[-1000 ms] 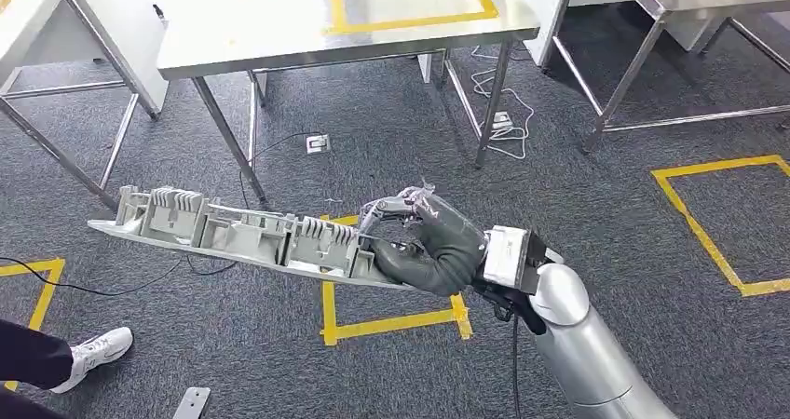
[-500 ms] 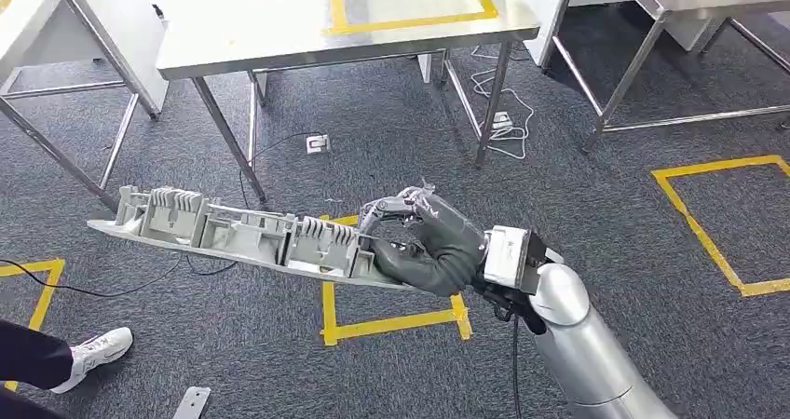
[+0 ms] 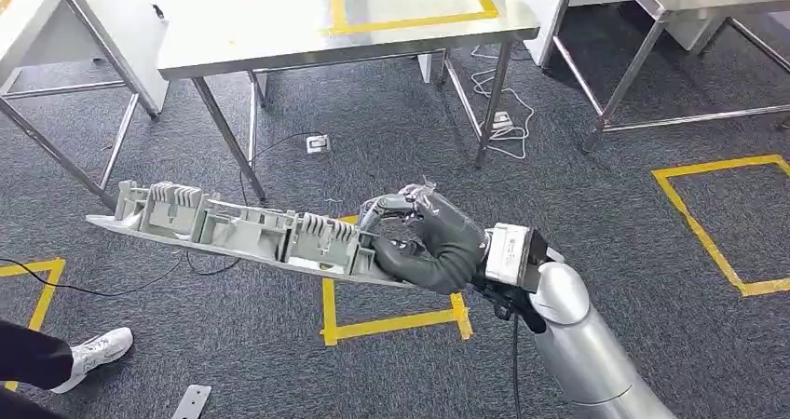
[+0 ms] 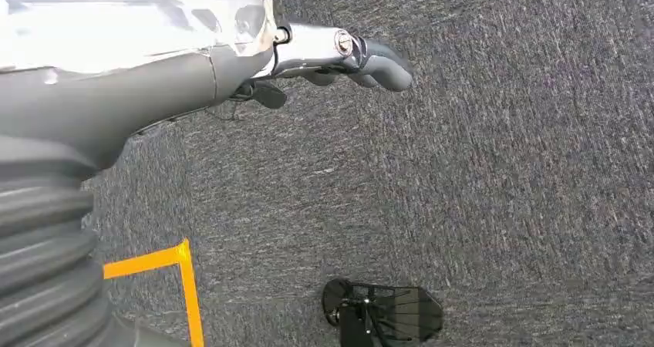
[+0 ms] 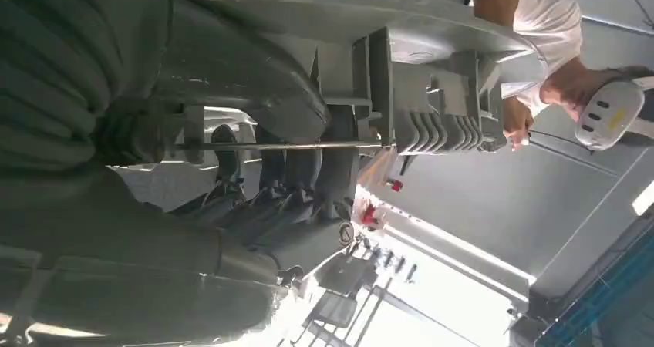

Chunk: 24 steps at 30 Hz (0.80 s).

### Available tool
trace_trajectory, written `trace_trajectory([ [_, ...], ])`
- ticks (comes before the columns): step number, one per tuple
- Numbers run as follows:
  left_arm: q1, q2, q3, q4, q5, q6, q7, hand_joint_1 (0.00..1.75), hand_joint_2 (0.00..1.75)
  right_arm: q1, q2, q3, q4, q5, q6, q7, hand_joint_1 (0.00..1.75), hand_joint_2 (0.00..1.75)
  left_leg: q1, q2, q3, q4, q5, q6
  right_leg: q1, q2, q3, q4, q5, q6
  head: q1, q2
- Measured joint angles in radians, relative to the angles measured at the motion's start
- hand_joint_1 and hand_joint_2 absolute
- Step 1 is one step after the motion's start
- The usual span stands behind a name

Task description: Take the parts from the cabinet and place them on the table.

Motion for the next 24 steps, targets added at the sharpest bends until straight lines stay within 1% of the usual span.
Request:
trace_trajectory([
  [4,0.0,0.004,-0.002,0.0,0.0,0.0,0.0,0.0,1.75,0.0,0.001,0.0,0.0,0.0,0.0,0.0,1.75,1.75,-0.001,0.0,-0.002,0.004,-0.002,0.004,-0.002,0.0,0.0,0.0,0.001,0.002,0.0,0.0],
  [6,0.0,0.005,-0.002,0.0,0.0,0.0,0.0,0.0,1.75,0.0,0.002,0.0,0.0,0.0,0.0,0.0,1.75,1.75,-0.001,0.0,-0.005,0.009,-0.004,0.007,-0.002,0.0,0.0,0.0,0.002,0.005,0.0,0.0],
  [7,0.0,0.005,-0.002,0.0,0.0,0.0,0.0,0.0,1.75,0.0,0.003,0.0,0.0,0.0,0.0,0.0,1.75,1.75,-0.001,0.0,-0.006,0.011,-0.005,0.009,-0.003,0.0,0.0,0.0,0.002,0.006,0.0,0.0],
  [9,0.0,0.006,-0.002,0.0,0.0,0.0,0.0,0.0,1.75,0.0,0.003,0.0,0.0,0.0,0.0,0.0,1.75,1.75,-0.002,0.0,-0.009,0.017,-0.008,0.014,-0.003,0.0,0.0,0.0,0.003,0.013,0.0,0.0],
  [11,0.0,0.008,-0.002,0.0,0.0,0.0,0.0,0.0,1.75,0.0,0.007,0.0,0.0,0.0,0.0,0.0,1.75,1.75,-0.004,0.0,-0.011,0.014,-0.01,0.025,-0.003,0.0,0.003,-0.012,0.006,0.024,0.0,0.0],
  [12,0.0,0.009,-0.002,0.0,0.002,0.0,0.0,0.0,1.75,0.0,0.009,0.0,0.0,0.0,0.0,0.0,1.75,1.75,-0.002,0.001,0.008,-0.008,0.001,0.034,0.004,0.0,0.005,-0.019,0.006,0.029,0.0,0.0],
  [13,0.0,0.007,-0.003,0.0,0.003,0.0,0.0,0.0,1.75,0.0,0.008,-0.001,0.0,0.0,0.0,0.0,1.75,1.75,0.006,0.004,0.016,-0.022,0.008,0.04,0.002,-0.003,-0.005,0.003,-0.003,0.024,0.003,0.0],
  [14,-0.001,0.006,-0.003,0.0,0.005,-0.001,0.0,0.0,1.75,-0.004,0.008,-0.001,0.0,0.0,0.0,0.0,1.75,1.75,0.006,0.006,0.019,-0.029,0.011,0.049,0.004,-0.003,-0.029,0.059,-0.033,0.014,0.005,0.0],
  [15,-0.002,0.006,-0.003,0.0,0.009,-0.001,0.0,0.0,1.75,-0.005,0.008,-0.001,0.0,0.0,0.0,-0.001,1.75,1.75,0.005,0.005,0.019,-0.029,0.01,0.049,0.005,-0.003,-0.067,0.137,-0.065,0.006,0.006,0.0],
  [16,-0.001,0.006,-0.003,0.001,0.011,-0.001,-0.001,0.0,1.75,-0.004,0.007,-0.001,0.0,0.0,0.0,-0.001,1.75,1.75,0.003,0.005,0.019,-0.028,0.008,0.052,0.005,-0.003,-0.107,0.215,-0.094,0.002,0.006,0.0],
  [17,-0.001,0.005,-0.003,0.002,0.012,-0.001,-0.002,0.0,1.75,-0.003,0.006,-0.001,0.002,0.0,0.0,-0.001,1.75,1.75,-0.001,0.005,0.019,-0.028,0.006,0.052,0.005,-0.003,-0.142,0.28,-0.112,0.003,0.005,0.0],
  [18,0.0,0.005,-0.003,0.003,0.014,-0.001,-0.002,0.0,1.75,-0.001,0.005,0.0,0.003,0.0,0.0,-0.001,1.75,1.75,-0.003,0.004,0.021,-0.028,0.004,0.052,0.005,-0.003,-0.153,0.295,-0.11,0.008,0.006,0.0],
  [19,0.0,0.005,-0.003,0.003,0.014,-0.001,-0.003,0.0,1.75,0.001,0.004,0.0,0.004,0.001,0.0,0.0,1.75,1.75,-0.003,0.002,0.024,-0.027,0.001,0.05,0.005,-0.003,-0.137,0.259,-0.09,0.016,0.006,0.0],
  [20,0.0,0.005,-0.003,0.004,0.016,-0.001,-0.004,0.0,1.75,0.001,0.003,0.0,0.005,0.001,0.0,0.0,1.75,1.75,-0.004,0.0,0.029,-0.026,-0.003,0.047,0.005,-0.003,-0.093,0.172,-0.053,0.026,0.006,0.0],
  [21,0.0,0.004,-0.003,0.004,0.018,-0.001,-0.006,0.0,1.75,0.0,0.003,0.0,0.005,0.002,0.0,0.0,1.75,1.75,-0.004,-0.001,0.035,-0.023,-0.009,0.043,0.006,-0.005,-0.038,0.064,-0.012,0.032,0.006,0.0],
  [22,0.0,0.003,-0.003,0.004,0.021,-0.001,-0.006,0.0,1.75,-0.001,0.003,0.0,0.005,0.002,0.0,0.0,1.75,1.75,-0.003,-0.001,0.039,-0.019,-0.016,0.038,0.008,-0.009,0.004,-0.025,0.012,0.028,0.006,0.0],
  [23,0.0,0.003,-0.003,0.005,0.021,-0.001,-0.006,0.0,1.75,0.0,0.004,0.0,0.005,0.001,0.0,-0.001,1.75,1.75,-0.011,-0.001,0.037,-0.018,-0.021,0.031,0.016,-0.009,0.012,-0.016,0.005,0.014,0.005,0.0],
  [24,0.0,0.005,-0.003,0.005,0.021,-0.001,-0.006,0.0,1.75,-0.001,0.005,0.0,0.005,0.0,0.0,-0.002,1.75,1.75,-0.007,0.0,0.038,-0.015,-0.025,0.025,0.017,-0.006,0.013,-0.021,0.005,0.005,0.004,0.0],
])
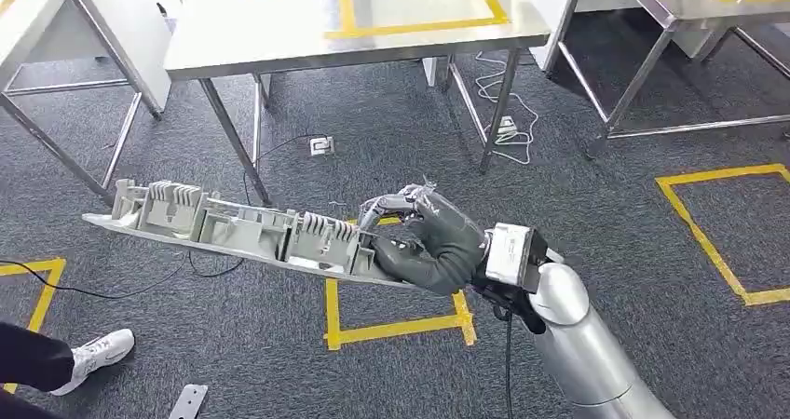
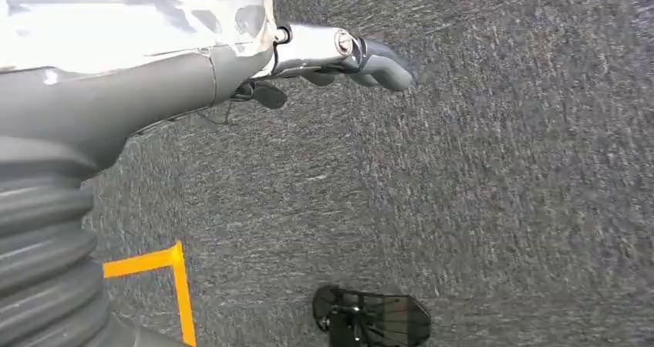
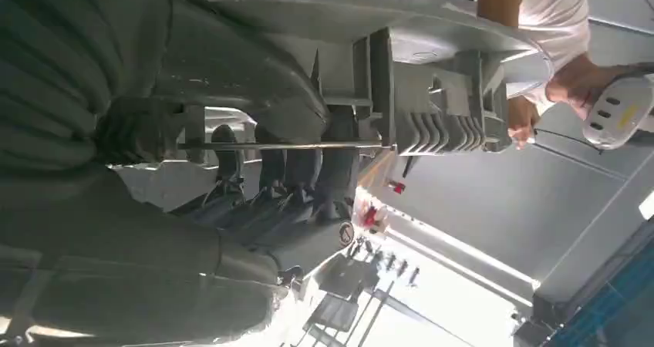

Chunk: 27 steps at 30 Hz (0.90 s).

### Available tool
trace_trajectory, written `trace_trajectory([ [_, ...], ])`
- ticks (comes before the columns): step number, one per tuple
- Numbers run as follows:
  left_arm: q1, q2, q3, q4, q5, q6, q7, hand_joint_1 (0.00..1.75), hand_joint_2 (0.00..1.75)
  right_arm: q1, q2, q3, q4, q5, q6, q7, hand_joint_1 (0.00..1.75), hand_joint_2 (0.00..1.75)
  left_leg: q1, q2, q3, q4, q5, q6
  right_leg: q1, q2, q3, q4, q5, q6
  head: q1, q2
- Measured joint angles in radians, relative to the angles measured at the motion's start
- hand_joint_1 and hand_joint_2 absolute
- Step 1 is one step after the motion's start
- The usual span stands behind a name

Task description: Take the parts from the cabinet and place them on the table.

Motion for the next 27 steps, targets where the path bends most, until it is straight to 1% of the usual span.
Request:
trace_trajectory([
  [2,0.001,-0.001,0.0,0.001,0.0,0.0,0.0,0.0,1.75,0.001,0.0,0.0,0.0,0.001,0.0,0.001,1.75,1.75,0.005,0.002,0.005,-0.003,-0.006,-0.01,0.006,0.003,0.0,-0.001,-0.008,-0.011,0.0,0.0],
  [3,-0.002,0.0,0.0,0.001,0.0,0.0,0.0,0.0,1.75,0.0,0.001,0.0,0.0,0.002,0.0,0.001,1.75,1.75,0.004,0.003,0.007,-0.001,-0.014,-0.017,-0.004,0.005,0.008,-0.006,-0.009,-0.016,0.0,0.0],
  [4,-0.002,0.0,-0.001,0.002,0.0,0.0,-0.001,0.0,1.75,-0.001,0.003,0.0,0.0,0.002,0.0,0.001,1.75,1.75,0.009,0.004,0.002,0.012,-0.021,-0.022,-0.009,0.007,0.02,-0.01,-0.012,-0.023,0.0,0.0],
  [5,-0.002,0.0,-0.001,0.002,0.0,0.0,-0.002,0.0,1.75,-0.002,0.004,0.0,0.0,0.002,0.0,0.001,1.75,1.75,0.01,0.003,-0.019,0.061,-0.041,-0.028,-0.011,0.005,0.029,-0.01,-0.019,-0.034,-0.004,0.0],
  [6,-0.002,0.003,-0.001,0.003,0.0,0.0,-0.002,0.0,1.75,-0.002,0.006,0.0,0.0,0.002,0.0,0.001,1.75,1.75,0.015,0.002,-0.064,0.143,-0.073,-0.034,-0.01,0.006,0.035,-0.01,-0.024,-0.039,-0.005,0.0],
  [7,-0.001,0.005,-0.001,0.004,0.0,0.001,-0.002,0.0,1.75,-0.002,0.007,0.001,0.0,0.001,0.0,0.0,1.75,1.75,0.018,0.002,-0.116,0.229,-0.103,-0.04,-0.009,0.007,0.039,-0.01,-0.032,-0.038,-0.005,0.0],
  [8,0.002,0.005,-0.001,0.005,0.0,0.0,-0.002,0.0,1.75,-0.001,0.007,0.001,0.0,0.001,0.0,0.0,1.75,1.75,0.019,0.002,-0.169,0.307,-0.12,-0.044,-0.009,0.01,0.047,-0.01,-0.038,-0.038,-0.005,0.0],
  [9,0.004,0.005,-0.001,0.006,0.0,0.0,-0.002,0.0,1.75,0.001,0.007,0.002,0.001,0.002,0.0,0.001,1.75,1.75,0.022,0.002,-0.2,0.335,-0.108,-0.045,-0.009,0.014,0.055,-0.009,-0.046,-0.036,-0.005,0.0],
  [10,0.004,0.005,-0.001,0.007,0.0,0.0,-0.002,0.0,1.75,0.003,0.007,0.002,0.002,0.002,0.0,0.001,1.75,1.75,0.024,0.002,-0.201,0.31,-0.07,-0.046,-0.009,0.016,0.068,-0.009,-0.055,-0.034,-0.005,0.0],
  [11,0.004,0.006,-0.001,0.008,0.001,0.0,-0.002,0.0,1.75,0.003,0.007,0.002,0.002,0.002,0.0,0.002,1.75,1.75,0.024,0.003,-0.181,0.243,-0.013,-0.044,-0.009,0.017,0.083,-0.009,-0.066,-0.032,-0.005,0.0],
  [12,0.004,0.006,-0.001,0.008,0.001,0.0,-0.002,0.0,1.75,0.003,0.007,0.002,0.002,0.002,0.0,0.002,1.75,1.75,0.024,0.003,-0.143,0.141,0.056,-0.041,-0.01,0.018,0.102,-0.01,-0.079,-0.029,-0.005,0.0],
  [13,0.004,0.008,-0.001,0.008,0.001,0.0,-0.002,0.0,1.75,0.001,0.008,0.002,0.002,0.002,0.0,0.002,1.75,1.75,0.024,0.003,-0.108,0.051,0.111,-0.037,-0.01,0.018,0.117,-0.011,-0.091,-0.026,-0.005,0.0],
  [14,0.002,0.009,-0.001,0.011,0.002,0.0,-0.002,0.0,1.75,-0.001,0.008,0.002,0.003,0.001,0.0,0.001,1.75,1.75,0.018,0.0,-0.092,0.04,0.085,-0.031,-0.005,0.018,0.117,-0.019,-0.099,-0.019,-0.003,0.0],
  [15,0.002,0.009,-0.001,0.012,0.002,0.001,-0.002,0.0,1.75,-0.004,0.01,0.002,0.003,0.001,0.0,0.001,1.75,1.75,0.011,0.001,-0.073,0.014,0.075,-0.021,-0.003,0.021,0.122,-0.019,-0.102,-0.012,-0.006,0.0],
  [16,0.0,0.01,-0.001,0.012,0.002,0.001,-0.002,0.0,1.75,-0.004,0.011,0.001,0.003,0.0,0.0,0.0,1.75,1.75,0.01,0.004,-0.073,0.011,0.064,-0.016,-0.003,0.021,0.12,-0.024,-0.104,-0.008,-0.008,0.0],
  [17,0.002,0.01,-0.001,0.013,0.003,0.001,-0.002,0.0,1.75,-0.002,0.011,0.001,0.003,0.0,0.0,0.0,1.75,1.75,0.009,0.004,-0.072,0.003,0.059,-0.009,-0.003,0.02,0.125,-0.017,-0.097,0.002,-0.006,0.0],
  [18,0.003,0.009,-0.001,0.013,0.003,0.001,-0.002,0.0,1.75,-0.003,0.01,0.001,0.003,0.0,0.0,0.0,1.75,1.75,0.01,0.003,-0.06,0.0,0.054,0.0,-0.003,0.019,0.13,-0.015,-0.092,0.011,-0.008,0.0],
  [19,0.004,0.008,-0.001,0.013,0.003,0.002,-0.002,0.0,1.75,-0.002,0.01,0.001,0.003,0.002,0.0,0.001,1.75,1.75,0.018,0.0,-0.047,-0.012,0.051,0.004,-0.005,0.012,0.107,0.018,-0.093,0.012,-0.004,0.0],
  [20,0.003,0.008,-0.001,0.013,0.003,0.003,-0.002,0.0,1.75,-0.003,0.008,0.001,0.003,0.002,0.0,0.001,1.75,1.75,0.017,-0.002,-0.038,-0.016,0.046,0.012,-0.005,0.008,0.068,0.086,-0.092,0.012,-0.003,0.0],
  [21,0.003,0.007,-0.001,0.014,0.003,0.003,-0.002,0.0,1.75,-0.003,0.008,0.001,0.004,0.001,0.0,0.0,1.75,1.75,0.017,-0.003,-0.033,-0.017,0.041,0.017,-0.005,0.009,0.018,0.163,-0.103,0.011,-0.001,0.0],
  [22,0.004,0.006,-0.001,0.014,0.003,0.003,-0.002,0.0,1.75,-0.002,0.006,0.0,0.006,0.0,0.0,0.0,1.75,1.75,0.015,-0.004,-0.026,-0.018,0.032,0.02,-0.004,0.009,-0.034,0.236,-0.132,0.004,-0.002,0.0],
  [23,0.007,0.006,-0.001,0.016,0.003,0.003,-0.002,0.0,1.75,0.002,0.005,0.0,0.009,0.0,0.0,0.0,1.75,1.75,0.014,-0.005,-0.016,-0.018,0.022,0.021,-0.004,0.009,-0.08,0.295,-0.169,-0.001,-0.002,0.0],
  [24,0.009,0.005,-0.001,0.018,0.003,0.003,-0.002,0.0,1.75,0.006,0.003,0.0,0.011,0.0,0.0,0.0,1.75,1.75,0.013,-0.007,-0.004,-0.018,0.011,0.021,-0.004,0.008,-0.113,0.321,-0.19,-0.001,-0.002,0.0],
  [25,0.01,0.005,-0.001,0.02,0.003,0.003,-0.002,0.0,1.75,0.01,0.001,0.001,0.015,0.001,0.0,0.0,1.75,1.75,0.013,-0.01,0.009,-0.018,0.001,0.02,-0.004,0.008,-0.123,0.303,-0.188,0.002,-0.002,0.0],
  [26,0.01,0.005,-0.001,0.021,0.003,0.003,-0.002,0.0,1.75,0.012,-0.001,0.001,0.016,0.002,0.0,0.0,1.75,1.75,0.013,-0.014,0.024,-0.018,-0.01,0.018,-0.003,0.008,-0.118,0.248,-0.165,0.01,-0.001,0.0],
  [27,0.01,0.005,-0.001,0.021,0.004,0.003,-0.002,0.0,1.75,0.012,-0.002,0.001,0.017,0.002,0.0,0.0,1.75,1.75,0.013,-0.017,0.039,-0.018,-0.021,0.015,-0.003,0.008,-0.103,0.173,-0.122,0.02,-0.001,0.0],
])
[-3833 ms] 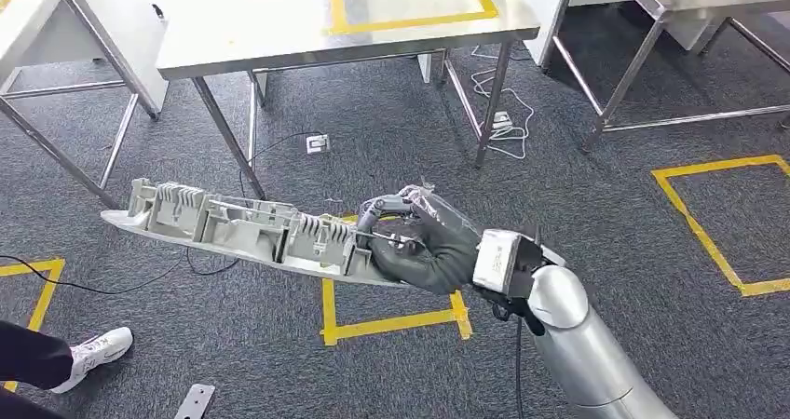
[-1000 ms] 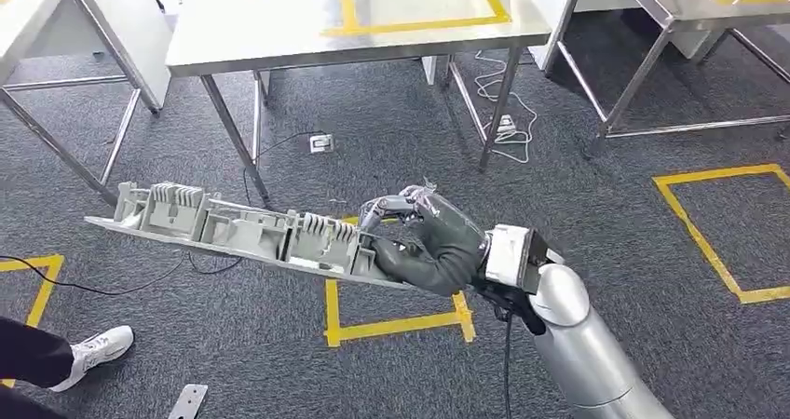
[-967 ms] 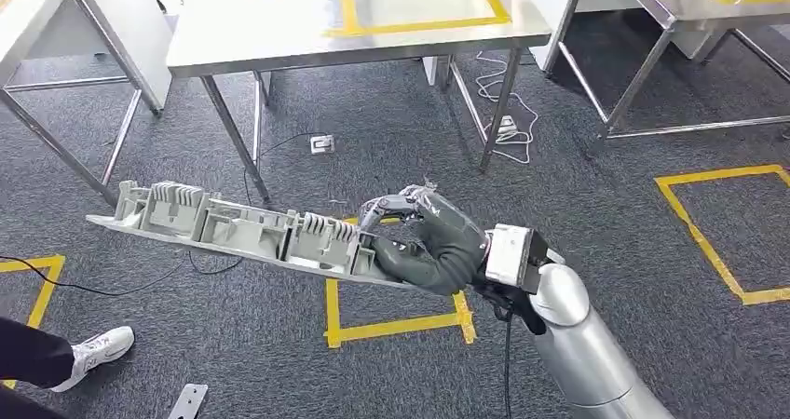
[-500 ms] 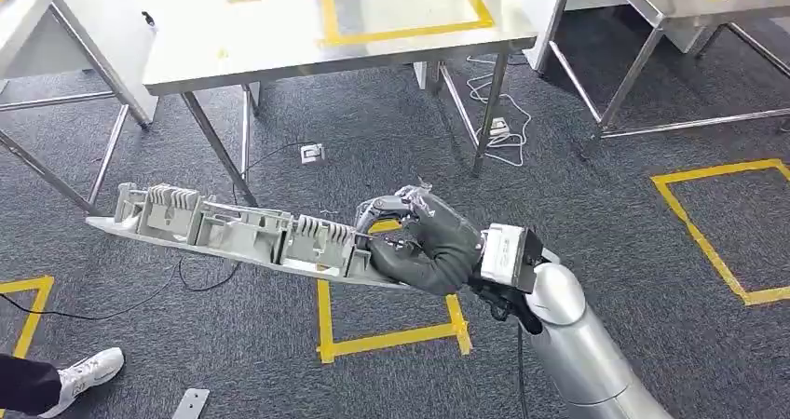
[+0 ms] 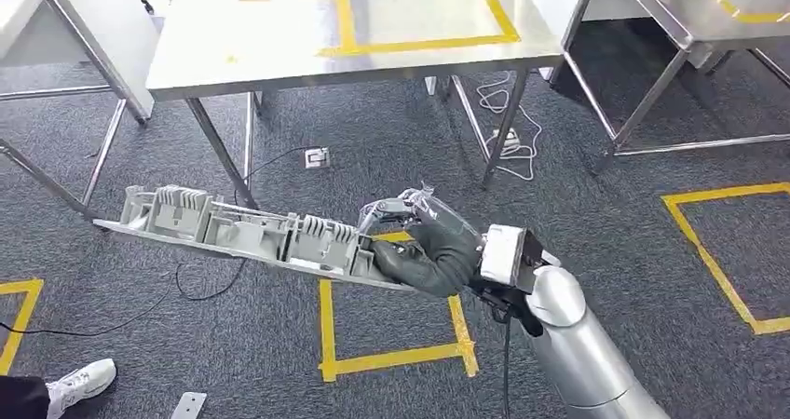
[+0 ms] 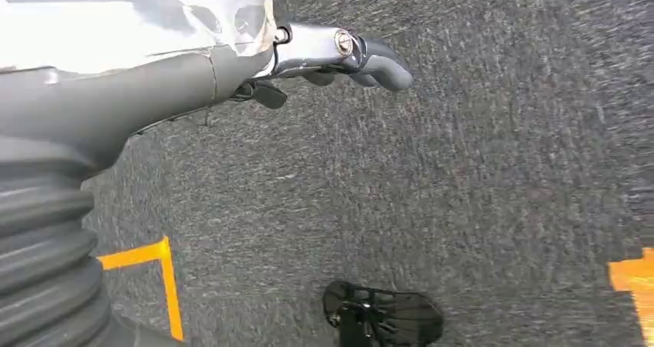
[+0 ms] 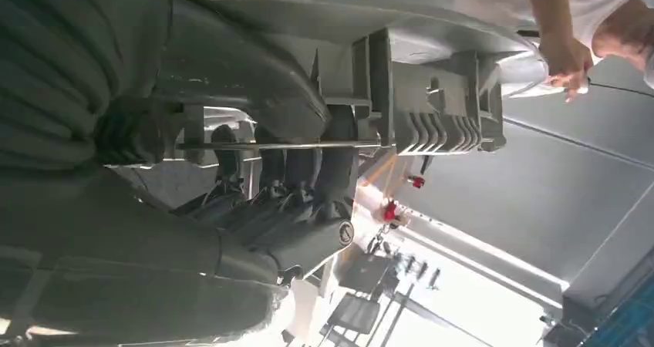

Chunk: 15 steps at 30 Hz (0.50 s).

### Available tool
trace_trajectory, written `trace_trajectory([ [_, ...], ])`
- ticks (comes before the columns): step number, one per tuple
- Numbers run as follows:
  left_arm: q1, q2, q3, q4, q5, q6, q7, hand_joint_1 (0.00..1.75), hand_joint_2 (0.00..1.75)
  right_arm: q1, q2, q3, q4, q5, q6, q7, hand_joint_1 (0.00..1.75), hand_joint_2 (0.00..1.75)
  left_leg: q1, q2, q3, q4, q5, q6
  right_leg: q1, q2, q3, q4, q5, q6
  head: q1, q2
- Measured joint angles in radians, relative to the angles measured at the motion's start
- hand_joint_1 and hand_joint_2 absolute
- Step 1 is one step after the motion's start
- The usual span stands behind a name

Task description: Take the parts from the cabinet and place them on the table.

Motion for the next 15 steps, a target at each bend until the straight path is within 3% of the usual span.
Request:
trace_trajectory([
  [2,0.0,-0.003,0.0,0.003,0.001,0.001,0.0,0.0,1.75,-0.001,-0.002,-0.001,0.001,0.0,0.0,0.0,1.75,1.75,-0.004,-0.001,0.026,0.002,-0.025,-0.009,0.006,-0.011,0.024,-0.169,0.154,0.023,0.001,0.0],
  [3,-0.001,-0.003,0.0,0.004,0.003,0.002,0.001,0.0,1.75,0.0,-0.002,-0.001,0.002,-0.002,0.0,-0.001,1.75,1.75,-0.008,-0.003,0.034,0.006,-0.04,-0.015,0.009,-0.014,0.027,-0.188,0.168,-0.004,-0.001,0.0],
  [4,-0.001,-0.003,0.0,0.005,0.005,0.004,0.002,0.0,1.75,0.001,-0.001,-0.001,0.001,-0.001,0.0,-0.001,1.75,1.75,-0.009,0.0,0.035,-0.001,-0.054,-0.023,0.013,-0.012,0.045,-0.186,0.173,-0.022,-0.001,0.0],
  [5,-0.003,-0.002,0.0,0.005,0.006,0.005,0.002,0.0,1.75,-0.001,0.0,-0.002,0.001,-0.001,0.0,-0.001,1.75,1.75,-0.009,0.0,0.053,0.007,-0.053,-0.028,0.01,-0.009,0.048,-0.189,0.168,-0.034,0.001,0.0],
  [6,-0.005,-0.001,0.0,0.005,0.006,0.005,0.002,0.0,1.75,-0.004,0.001,-0.002,0.0,-0.001,0.0,0.0,1.75,1.75,-0.009,0.0,0.056,0.008,-0.053,-0.029,0.011,-0.009,0.057,-0.19,0.161,-0.044,0.0,0.0],
  [7,-0.009,0.001,-0.001,0.005,0.006,0.005,0.002,0.0,1.75,-0.003,0.004,-0.002,0.0,0.0,0.0,0.0,1.75,1.75,-0.005,0.002,0.045,0.024,-0.057,-0.032,0.001,-0.007,0.074,-0.192,0.158,-0.048,-0.002,0.0],
  [8,-0.014,-0.001,-0.002,0.005,0.006,0.005,0.002,0.0,1.75,-0.004,0.004,-0.002,0.0,-0.001,0.0,-0.001,1.75,1.75,-0.004,0.008,0.013,0.088,-0.048,-0.039,0.002,-0.005,0.084,-0.195,0.151,-0.057,-0.001,0.0],
  [9,-0.014,0.0,-0.002,0.006,0.006,0.006,0.002,0.0,1.75,-0.004,0.005,-0.002,0.0,-0.001,0.0,-0.001,1.75,1.75,-0.002,0.013,-0.032,0.169,-0.058,-0.046,0.002,-0.004,0.095,-0.195,0.14,-0.059,-0.003,0.0],
  [11,-0.011,0.002,-0.002,0.008,0.006,0.007,0.002,0.0,1.75,0.002,0.003,-0.002,0.003,-0.001,0.0,-0.001,1.75,1.75,0.003,0.014,-0.118,0.295,-0.132,-0.057,0.001,0.002,0.119,-0.195,0.118,-0.061,-0.003,0.0],
  [12,-0.008,0.002,-0.002,0.01,0.006,0.008,0.002,0.0,1.75,0.006,0.003,-0.002,0.005,-0.001,0.0,0.0,1.75,1.75,0.004,0.016,-0.148,0.322,-0.174,-0.059,0.001,0.005,0.135,-0.195,0.104,-0.06,-0.003,0.0],
  [13,-0.008,0.002,-0.002,0.011,0.006,0.008,0.002,0.0,1.75,0.01,0.003,-0.002,0.006,0.0,0.0,0.0,1.75,1.75,0.005,0.017,-0.167,0.313,-0.193,-0.06,0.001,0.008,0.153,-0.195,0.09,-0.059,-0.003,0.0],
  [14,-0.008,0.002,-0.002,0.011,0.007,0.009,0.002,0.0,1.75,0.012,0.003,-0.001,0.006,0.0,0.0,0.0,1.75,1.75,0.005,0.017,-0.171,0.275,-0.183,-0.059,0.001,0.01,0.17,-0.196,0.078,-0.058,-0.003,0.0],
  [15,-0.008,0.003,-0.002,0.012,0.008,0.011,0.002,0.0,1.75,0.011,0.004,0.0,0.006,0.0,0.0,0.0,1.75,1.75,0.005,0.017,-0.167,0.21,-0.139,-0.055,0.001,0.011,0.189,-0.196,0.064,-0.056,-0.003,0.0],
])
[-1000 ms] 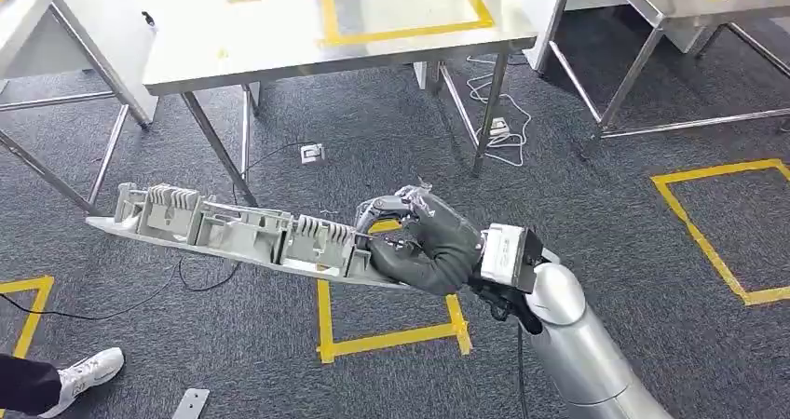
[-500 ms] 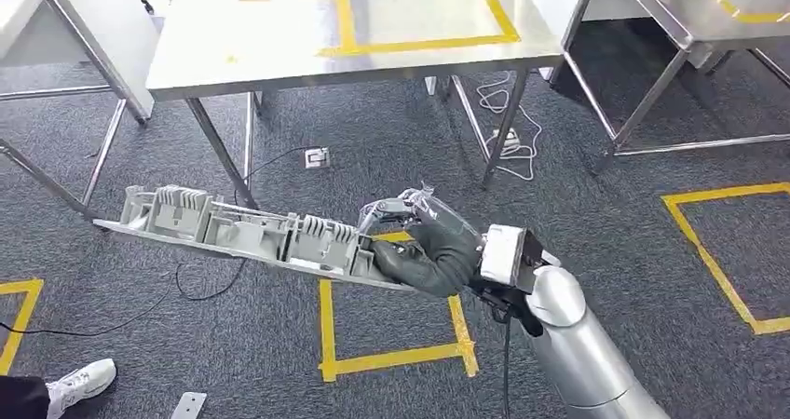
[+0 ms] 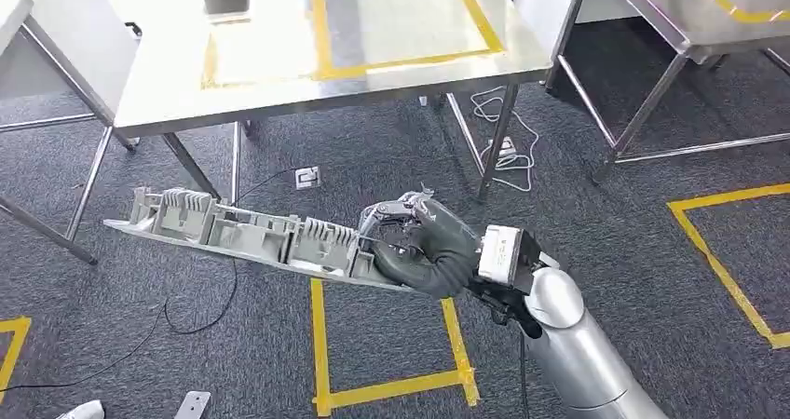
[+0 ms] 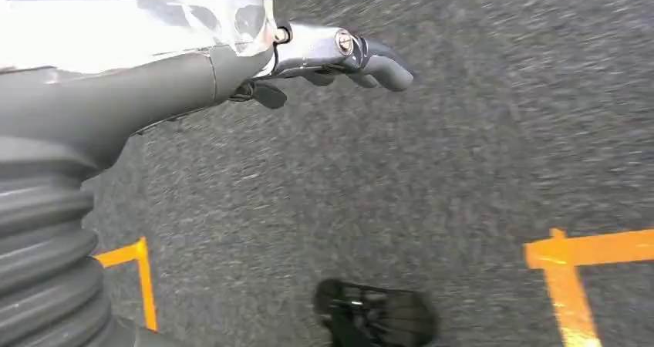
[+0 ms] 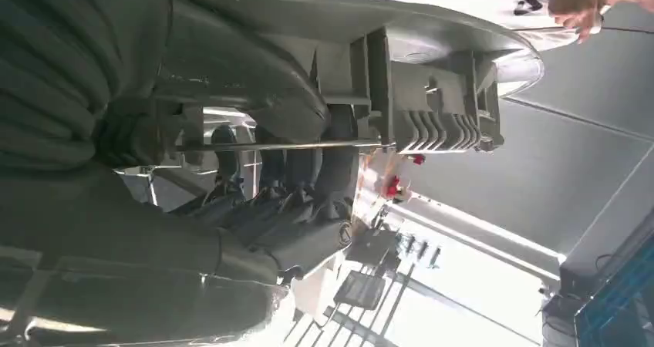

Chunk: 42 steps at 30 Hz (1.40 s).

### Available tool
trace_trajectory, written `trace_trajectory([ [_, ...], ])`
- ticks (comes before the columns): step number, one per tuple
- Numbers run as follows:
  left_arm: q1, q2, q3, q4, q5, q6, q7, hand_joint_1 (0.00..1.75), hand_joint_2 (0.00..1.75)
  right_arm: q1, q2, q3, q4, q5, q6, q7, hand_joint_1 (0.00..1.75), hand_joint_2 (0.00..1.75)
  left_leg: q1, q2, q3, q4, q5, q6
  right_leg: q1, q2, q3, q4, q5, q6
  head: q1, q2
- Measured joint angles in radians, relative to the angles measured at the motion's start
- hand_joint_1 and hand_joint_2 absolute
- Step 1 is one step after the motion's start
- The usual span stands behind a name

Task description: Take the parts from the cabinet and place them on the table.

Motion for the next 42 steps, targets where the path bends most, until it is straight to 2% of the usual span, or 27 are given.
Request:
trace_trajectory([
  [1,0.001,0.0,0.0,0.0,0.0,0.0,0.0,0.0,1.75,-0.001,0.002,0.0,0.0,0.0,0.0,0.0,1.75,1.75,-0.001,0.0,0.007,-0.073,0.08,0.006,0.0,0.0,0.017,-0.001,-0.014,0.002,0.0,0.0],
  [2,0.003,0.001,0.0,0.002,0.0,0.0,0.0,0.0,1.75,-0.001,0.003,0.0,0.001,0.0,0.0,0.0,1.75,1.75,-0.003,0.0,0.009,-0.144,0.196,0.016,0.001,0.001,0.016,-0.004,-0.026,0.006,0.0,0.0],
  [3,0.005,0.002,0.0,0.005,0.0,0.002,0.0,0.0,1.75,-0.001,0.004,0.001,0.002,-0.002,0.0,-0.001,1.75,1.75,-0.011,0.0,-0.004,-0.2,0.26,0.023,0.007,0.006,0.039,0.002,-0.04,0.012,0.0,0.0],
  [6,0.004,0.005,-0.004,0.006,0.002,0.002,0.0,0.0,1.75,-0.005,0.005,-0.001,0.0,0.0,0.0,0.0,1.75,1.75,-0.016,0.002,0.028,-0.199,0.247,0.049,0.01,0.01,0.062,-0.001,-0.044,0.038,0.001,0.0],
  [7,0.0,0.007,-0.007,0.005,0.002,0.003,-0.001,0.0,1.75,-0.008,0.005,-0.002,-0.001,0.001,0.0,0.0,1.75,1.75,-0.011,-0.003,0.048,-0.206,0.245,0.056,0.01,0.009,0.062,0.013,-0.044,0.04,0.0,0.0],
  [9,-0.003,0.007,-0.011,0.005,0.002,0.002,-0.001,0.0,1.75,-0.013,0.005,-0.002,-0.001,0.0,0.0,-0.001,1.75,1.75,-0.01,-0.007,0.075,-0.216,0.229,0.069,0.009,-0.008,-0.018,0.148,-0.043,0.038,0.005,0.0],
  [11,0.002,0.007,-0.014,0.005,0.002,0.002,-0.001,0.0,1.75,-0.009,0.003,-0.004,0.0,-0.002,0.0,-0.002,1.75,1.75,-0.012,-0.009,0.096,-0.216,0.204,0.073,0.009,-0.009,-0.118,0.283,-0.105,0.032,0.005,0.0],
  [13,0.006,0.006,-0.015,0.006,0.002,0.002,-0.001,0.0,1.75,-0.004,0.0,-0.003,0.002,-0.001,0.0,-0.001,1.75,1.75,-0.014,-0.016,0.123,-0.216,0.181,0.073,0.009,-0.009,-0.169,0.311,-0.163,0.023,0.005,0.0],
  [14,0.006,0.006,-0.016,0.006,0.002,0.002,-0.001,0.0,1.75,-0.001,-0.001,-0.003,0.003,0.0,0.0,0.0,1.75,1.75,-0.015,-0.02,0.139,-0.216,0.168,0.073,0.009,-0.009,-0.173,0.273,-0.158,0.031,0.005,0.0],
  [15,0.006,0.006,-0.016,0.006,0.002,0.002,-0.001,0.0,1.75,-0.001,-0.003,-0.003,0.003,0.0,0.0,0.0,1.75,1.75,-0.017,-0.024,0.155,-0.216,0.155,0.071,0.01,-0.009,-0.168,0.206,-0.127,0.043,0.006,0.0],
  [16,0.006,0.005,-0.017,0.006,0.002,0.002,-0.001,0.0,1.75,-0.001,-0.003,-0.004,0.003,0.0,0.0,0.0,1.75,1.75,-0.021,-0.026,0.171,-0.217,0.142,0.069,0.012,-0.01,-0.157,0.123,-0.068,0.053,0.006,0.0],
  [17,0.007,0.002,-0.018,0.006,0.002,0.002,-0.001,0.0,1.75,-0.002,-0.003,-0.004,0.003,0.0,0.0,0.0,1.75,1.75,-0.021,-0.026,0.181,-0.217,0.129,0.069,0.017,-0.015,-0.153,0.04,0.026,0.06,0.006,0.0],
  [18,0.006,-0.008,-0.018,0.01,0.002,0.002,-0.001,0.0,1.75,0.001,-0.005,-0.005,0.004,0.0,0.0,-0.001,1.75,1.75,-0.028,-0.028,0.19,-0.21,0.117,0.063,0.024,-0.016,-0.156,-0.007,0.114,0.053,0.003,0.0],
  [19,0.007,-0.004,-0.018,0.01,0.002,0.002,-0.001,0.0,1.75,0.0,-0.005,-0.005,0.005,0.0,0.0,-0.001,1.75,1.75,-0.027,-0.031,0.195,-0.217,0.105,0.055,0.026,-0.015,-0.135,-0.005,0.111,0.023,0.007,0.0],
  [21,0.004,-0.003,-0.02,0.01,0.002,0.002,0.001,0.0,1.75,-0.004,-0.004,-0.007,0.003,0.001,0.0,-0.001,1.75,1.75,-0.026,-0.03,0.215,-0.216,0.099,0.049,0.029,-0.015,-0.127,-0.011,0.104,0.001,0.009,0.0],
  [22,-0.003,-0.001,-0.022,0.009,0.001,0.002,0.001,0.0,1.75,-0.005,-0.003,-0.007,0.001,0.001,0.0,-0.001,1.75,1.75,-0.03,-0.031,0.221,-0.212,0.096,0.044,0.018,-0.016,-0.111,-0.018,0.099,-0.007,0.007,0.0],
  [24,-0.007,-0.001,-0.025,0.008,0.0,0.003,0.0,0.0,1.75,-0.005,-0.003,-0.009,0.0,0.001,-0.002,-0.002,1.75,1.75,-0.025,-0.016,0.168,-0.112,0.089,0.03,0.011,-0.014,-0.074,-0.028,0.085,-0.018,0.004,0.0],
  [25,-0.006,-0.001,-0.025,0.008,0.0,0.003,0.001,0.0,1.75,-0.001,-0.003,-0.009,0.001,0.001,-0.003,-0.003,1.75,1.75,-0.019,-0.01,0.134,-0.04,0.068,0.022,0.011,-0.013,-0.058,-0.032,0.073,-0.016,0.004,0.0],
  [27,-0.001,0.002,-0.026,0.008,0.0,0.002,0.007,0.0,1.75,0.012,-0.006,-0.012,0.002,0.001,-0.006,-0.004,1.75,1.75,-0.008,-0.004,0.062,0.079,-0.019,0.007,0.009,-0.01,-0.026,-0.032,0.047,-0.015,0.004,0.0],
  [28,-0.001,0.001,-0.027,0.008,0.0,0.002,0.008,0.0,1.75,0.019,-0.007,-0.014,0.002,0.002,-0.006,-0.004,1.75,1.75,-0.003,-0.004,0.036,0.093,-0.045,0.002,0.008,-0.007,-0.01,-0.032,0.034,-0.013,0.005,0.0],
  [30,-0.001,0.001,-0.029,0.008,-0.002,0.001,0.009,0.0,1.75,0.023,-0.006,-0.017,0.002,0.002,-0.006,-0.004,1.75,1.75,0.004,0.0,0.025,0.022,-0.011,0.0,0.007,-0.003,0.023,-0.032,0.009,-0.007,0.004,0.0],
  [31,-0.001,0.002,-0.031,0.008,-0.002,0.001,0.009,0.0,1.75,0.022,-0.005,-0.018,0.001,0.002,-0.006,-0.004,1.75,1.75,0.005,0.0,0.03,-0.053,0.059,0.001,0.006,-0.002,0.04,-0.032,-0.004,-0.004,0.004,0.0],
  [33,0.003,0.002,-0.032,0.01,-0.002,0.002,0.01,0.0,1.75,0.022,-0.003,-0.024,-0.001,0.001,-0.006,-0.006,1.75,1.75,0.003,0.001,0.024,-0.194,0.255,0.011,0.009,0.001,0.064,-0.029,-0.028,0.006,0.004,0.0],
  [36,0.001,0.003,-0.04,0.01,-0.003,0.002,0.017,0.0,1.75,0.023,-0.002,-0.028,-0.008,0.002,-0.008,-0.005,1.75,1.75,-0.008,0.001,0.041,-0.213,0.243,0.039,0.012,0.004,0.084,-0.033,-0.046,0.029,0.004,0.0],
  [38,-0.007,0.002,-0.043,0.006,-0.003,0.003,0.018,0.0,1.75,0.021,-0.002,-0.032,-0.018,0.003,-0.008,-0.005,1.75,1.75,-0.003,-0.002,0.068,-0.22,0.234,0.054,0.009,-0.003,0.076,-0.008,-0.051,0.034,0.007,0.0],
  [40,-0.011,0.002,-0.046,0.006,-0.003,0.003,0.018,0.0,1.75,0.013,-0.002,-0.033,-0.021,0.001,-0.009,-0.007,1.75,1.75,-0.004,-0.005,0.088,-0.221,0.216,0.065,0.009,-0.01,-0.011,0.146,-0.067,0.037,0.008,0.0],
  [42,-0.006,0.002,-0.047,0.006,-0.003,0.003,0.019,0.0,1.75,0.021,-0.004,-0.034,-0.021,0.001,-0.009,-0.007,1.75,1.75,-0.006,-0.008,0.109,-0.221,0.195,0.068,0.009,-0.01,-0.107,0.278,-0.138,0.025,0.007,0.0],
])
